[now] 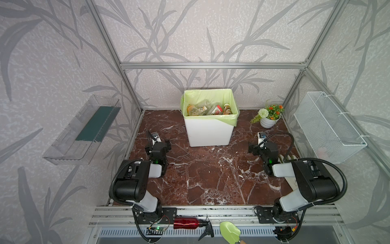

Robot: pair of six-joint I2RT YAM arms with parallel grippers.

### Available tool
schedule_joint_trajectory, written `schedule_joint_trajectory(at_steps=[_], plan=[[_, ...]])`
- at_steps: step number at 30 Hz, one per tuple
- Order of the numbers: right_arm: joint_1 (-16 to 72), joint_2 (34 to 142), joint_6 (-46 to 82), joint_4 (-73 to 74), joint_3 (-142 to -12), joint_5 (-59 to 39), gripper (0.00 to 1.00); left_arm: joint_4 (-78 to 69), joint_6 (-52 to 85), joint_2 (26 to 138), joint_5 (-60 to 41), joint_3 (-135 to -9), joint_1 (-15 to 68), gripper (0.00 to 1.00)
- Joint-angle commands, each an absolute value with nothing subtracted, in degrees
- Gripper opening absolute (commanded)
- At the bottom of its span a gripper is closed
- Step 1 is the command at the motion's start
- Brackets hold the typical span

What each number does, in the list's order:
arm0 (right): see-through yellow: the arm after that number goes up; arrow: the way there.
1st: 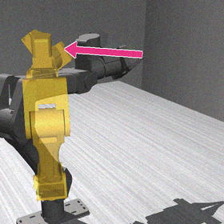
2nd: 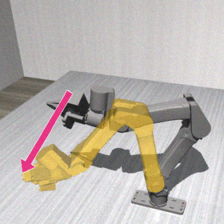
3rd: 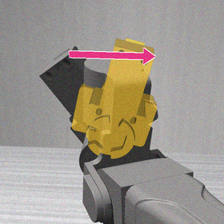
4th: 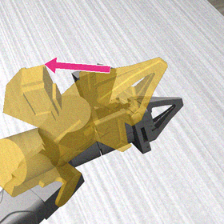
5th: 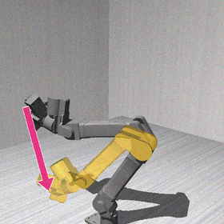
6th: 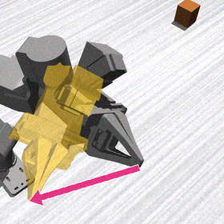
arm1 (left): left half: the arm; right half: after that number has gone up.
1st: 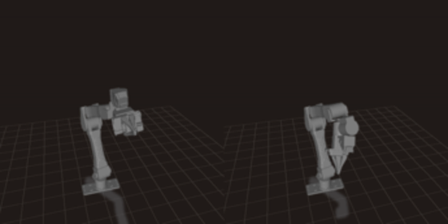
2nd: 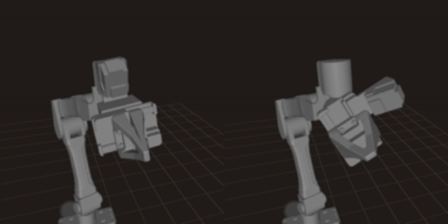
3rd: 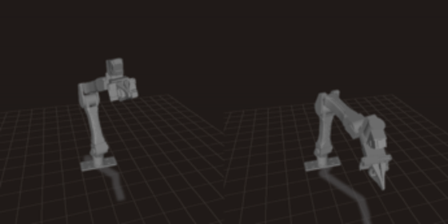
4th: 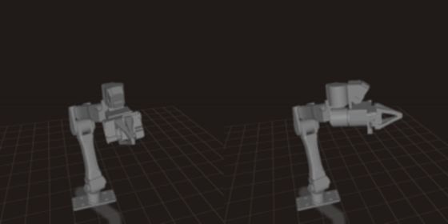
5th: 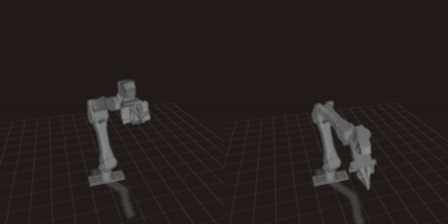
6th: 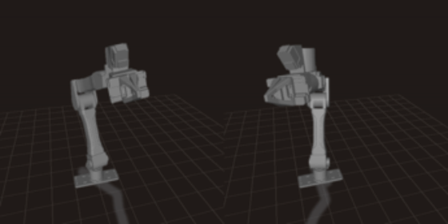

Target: Throw the plastic bottles in the bin

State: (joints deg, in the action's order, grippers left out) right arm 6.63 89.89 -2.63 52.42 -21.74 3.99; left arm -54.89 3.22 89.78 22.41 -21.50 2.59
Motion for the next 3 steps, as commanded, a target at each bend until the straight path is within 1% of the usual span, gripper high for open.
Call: schedule_joint_trajectory(at_steps=[1, 3], plan=[[6.44, 90.18, -2.9, 53.89, -22.06, 3.78, 0.99, -56.39, 3.34, 90.26, 22.26, -20.94, 2.46, 0.99], [6.42, 90.18, -2.9, 53.97, -22.06, 3.78, 0.99, -56.41, 3.34, 90.24, 22.24, -20.92, 2.46, 0.99]])
